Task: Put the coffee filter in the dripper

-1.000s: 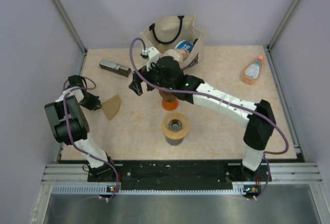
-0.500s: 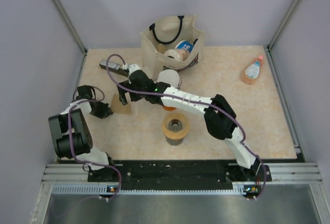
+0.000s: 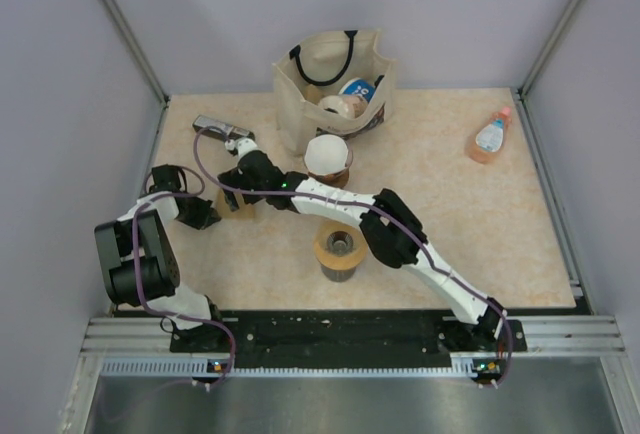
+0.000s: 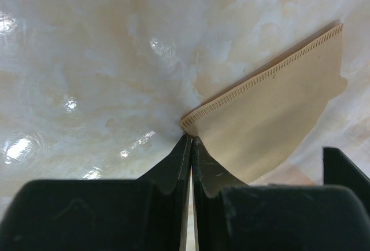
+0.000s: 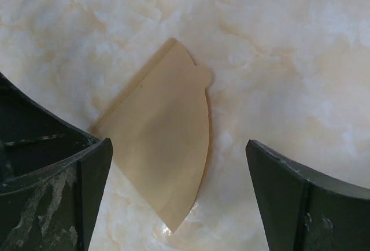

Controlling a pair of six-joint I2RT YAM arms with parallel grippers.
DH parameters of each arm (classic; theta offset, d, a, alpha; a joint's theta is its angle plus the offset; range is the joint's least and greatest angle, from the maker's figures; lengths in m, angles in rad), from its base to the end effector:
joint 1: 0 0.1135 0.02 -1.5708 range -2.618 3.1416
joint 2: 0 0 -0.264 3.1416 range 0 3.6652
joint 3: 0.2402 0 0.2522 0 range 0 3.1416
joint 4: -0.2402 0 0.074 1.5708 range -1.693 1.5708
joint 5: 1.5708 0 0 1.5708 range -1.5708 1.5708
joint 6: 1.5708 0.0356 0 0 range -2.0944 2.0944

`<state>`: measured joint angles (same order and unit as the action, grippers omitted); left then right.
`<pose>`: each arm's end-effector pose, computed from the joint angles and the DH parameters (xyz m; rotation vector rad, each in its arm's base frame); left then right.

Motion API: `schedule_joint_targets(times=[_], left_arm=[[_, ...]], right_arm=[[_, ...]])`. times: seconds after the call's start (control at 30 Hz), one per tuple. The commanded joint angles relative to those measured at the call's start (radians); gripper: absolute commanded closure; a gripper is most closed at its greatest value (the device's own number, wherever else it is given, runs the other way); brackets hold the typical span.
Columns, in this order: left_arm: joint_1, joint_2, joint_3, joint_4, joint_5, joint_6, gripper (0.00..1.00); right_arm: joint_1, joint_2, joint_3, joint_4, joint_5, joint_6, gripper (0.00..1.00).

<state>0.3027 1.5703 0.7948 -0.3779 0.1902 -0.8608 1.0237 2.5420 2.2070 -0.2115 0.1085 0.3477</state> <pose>0.2702 0.0773 0.1492 -1.4716 2.3392 -0.4145 0.3063 0.4954 0.1818 -0.6641 2.0912 0.6885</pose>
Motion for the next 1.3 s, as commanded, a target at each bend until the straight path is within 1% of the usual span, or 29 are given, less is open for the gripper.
schedule_joint_targets(times=[0.0,0.17,0.37,0.43,0.57,0.6,0.9,0.97,1.07,1.1,1.13,1.27], left_arm=[[-0.013,0.042,-0.048,-0.108,-0.08,0.043,0.91],[-0.013,0.051,-0.039,-0.11,-0.087,0.045,0.91],[-0.014,0.066,-0.028,-0.11,-0.09,0.046,0.92],[-0.013,0.069,-0.026,-0.113,-0.09,0.046,0.92],[-0.013,0.069,-0.025,-0.113,-0.092,0.049,0.92],[-0.013,0.069,-0.026,-0.112,-0.092,0.049,0.92],[-0.013,0.074,-0.023,-0.115,-0.092,0.054,0.93],[-0.013,0.073,-0.022,-0.118,-0.094,0.054,0.93],[-0.014,0.077,-0.019,-0.116,-0.094,0.055,0.93],[-0.013,0.079,-0.02,-0.116,-0.095,0.055,0.93],[-0.014,0.08,-0.02,-0.116,-0.095,0.052,0.94],[-0.013,0.079,-0.016,-0.118,-0.094,0.054,0.94]], right_arm=[[0.001,0.052,0.075,0.083,-0.065,-0.01,0.02],[-0.002,0.078,0.094,0.1,-0.145,0.019,0.03],[-0.002,0.046,0.056,0.141,-0.19,0.034,0.07],[-0.001,0.041,0.045,0.147,-0.207,0.04,0.09],[-0.001,0.047,0.036,0.17,-0.251,0.057,0.16],[-0.001,0.053,0.037,0.169,-0.251,0.06,0.18],[-0.03,0.07,0.014,0.135,-0.227,0.082,0.22],[-0.036,0.072,0.013,0.13,-0.221,0.068,0.26],[-0.039,0.077,0.02,0.118,-0.205,0.031,0.29],[-0.04,0.078,0.023,0.115,-0.207,0.027,0.33],[-0.04,0.08,0.025,0.116,-0.219,0.028,0.37],[-0.04,0.093,0.031,0.119,-0.271,0.045,0.41]])
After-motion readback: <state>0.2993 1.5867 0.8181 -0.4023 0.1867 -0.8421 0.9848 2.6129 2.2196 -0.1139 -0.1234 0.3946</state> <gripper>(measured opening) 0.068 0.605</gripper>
